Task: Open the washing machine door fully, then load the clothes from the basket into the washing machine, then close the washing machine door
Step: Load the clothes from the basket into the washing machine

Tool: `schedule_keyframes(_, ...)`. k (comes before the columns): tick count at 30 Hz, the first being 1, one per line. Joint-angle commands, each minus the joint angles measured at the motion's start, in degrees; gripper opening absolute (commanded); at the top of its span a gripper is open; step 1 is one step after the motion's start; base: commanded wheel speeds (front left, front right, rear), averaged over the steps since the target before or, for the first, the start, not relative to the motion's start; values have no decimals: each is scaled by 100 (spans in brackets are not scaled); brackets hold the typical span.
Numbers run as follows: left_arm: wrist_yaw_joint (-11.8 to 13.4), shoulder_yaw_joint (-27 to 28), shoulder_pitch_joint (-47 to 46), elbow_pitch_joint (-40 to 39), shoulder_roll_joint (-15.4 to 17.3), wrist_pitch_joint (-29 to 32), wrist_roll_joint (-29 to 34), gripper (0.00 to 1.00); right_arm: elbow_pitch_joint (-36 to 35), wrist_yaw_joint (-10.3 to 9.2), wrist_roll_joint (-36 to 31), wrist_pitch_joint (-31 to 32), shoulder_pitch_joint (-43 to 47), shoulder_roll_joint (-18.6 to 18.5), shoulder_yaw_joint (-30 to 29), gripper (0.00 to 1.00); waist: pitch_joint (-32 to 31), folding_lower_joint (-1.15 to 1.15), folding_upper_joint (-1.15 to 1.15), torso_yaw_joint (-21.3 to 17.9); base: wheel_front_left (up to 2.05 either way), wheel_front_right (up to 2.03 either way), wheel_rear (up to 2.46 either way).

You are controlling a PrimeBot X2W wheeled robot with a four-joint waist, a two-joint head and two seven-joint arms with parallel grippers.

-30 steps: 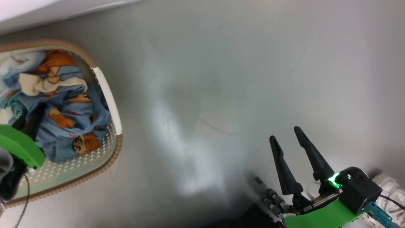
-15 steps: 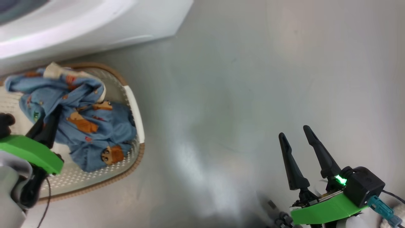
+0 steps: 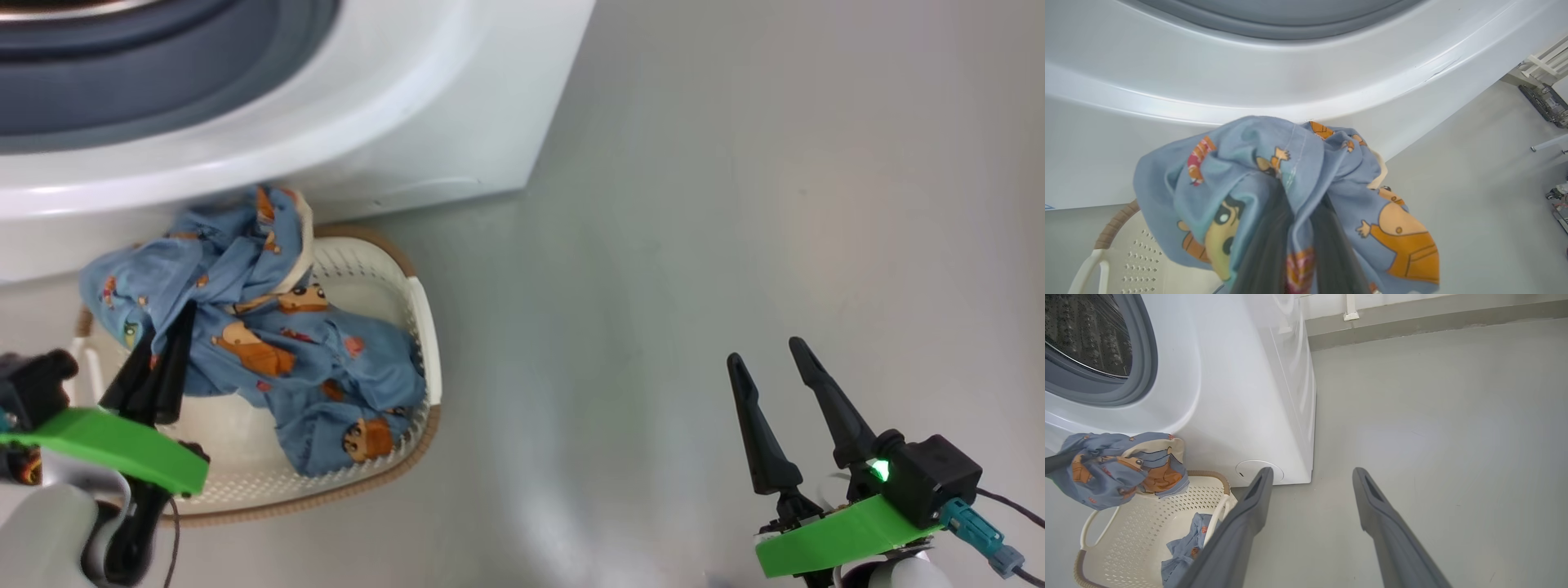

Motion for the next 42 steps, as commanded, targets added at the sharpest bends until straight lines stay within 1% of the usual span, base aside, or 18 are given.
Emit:
schedule_keyframes(1, -14, 447, 207, -220, 125, -69, 221, 0, -50, 9, -71, -68, -6, -48, 98, 100, -479, 0, 0, 310, 0, 0, 0)
schedule_keyframes(4, -14, 857, 493, -468, -49, -69, 562, 0, 47, 9, -82, -68, 3, -48, 67, 100, -719, 0, 0, 400, 0, 0, 0)
schedule_keyframes(5, -14, 1227, 744, -725, -229, -69, 918, 0, 139, 9, -87, -68, 29, -48, 30, 100, -957, 0, 0, 493, 0, 0, 0)
schedule_keyframes(6, -14, 1359, 821, -821, -295, -69, 1049, 0, 167, 9, -84, -68, 38, -48, 18, 100, -1034, 0, 0, 524, 0, 0, 0)
schedule_keyframes(10, -14, 1819, 1125, -1216, -549, -70, 1635, 0, 246, 9, -119, -68, 51, -48, -49, 100, -1323, 0, 0, 623, 0, 0, 0)
schedule_keyframes(17, -14, 2463, 1579, -1732, -953, -70, 2480, 0, 367, 9, -185, -68, 125, -48, -134, 100, -1810, 0, 0, 726, 0, 0, 0)
schedule_keyframes(18, -14, 2463, 1579, -1732, -953, -70, 2480, 0, 367, 9, -185, -68, 125, -48, -134, 100, -1810, 0, 0, 726, 0, 0, 0)
schedule_keyframes(24, -14, 2871, 2000, -2086, -1200, -70, 2984, 0, 425, 9, -182, -68, 230, -48, -182, 100, -2236, 0, 0, 780, 0, 0, 0)
schedule_keyframes(31, -14, 3168, 2555, -2385, -1363, -70, 3461, 0, 492, 9, -295, -68, 363, -48, -209, 100, -2657, 0, 0, 782, 0, 0, 0)
schedule_keyframes(42, -14, 3546, 3332, -2548, -1631, -70, 3896, 0, 430, 9, -422, -68, 613, -48, -285, 100, -3039, 0, 0, 754, 0, 0, 0)
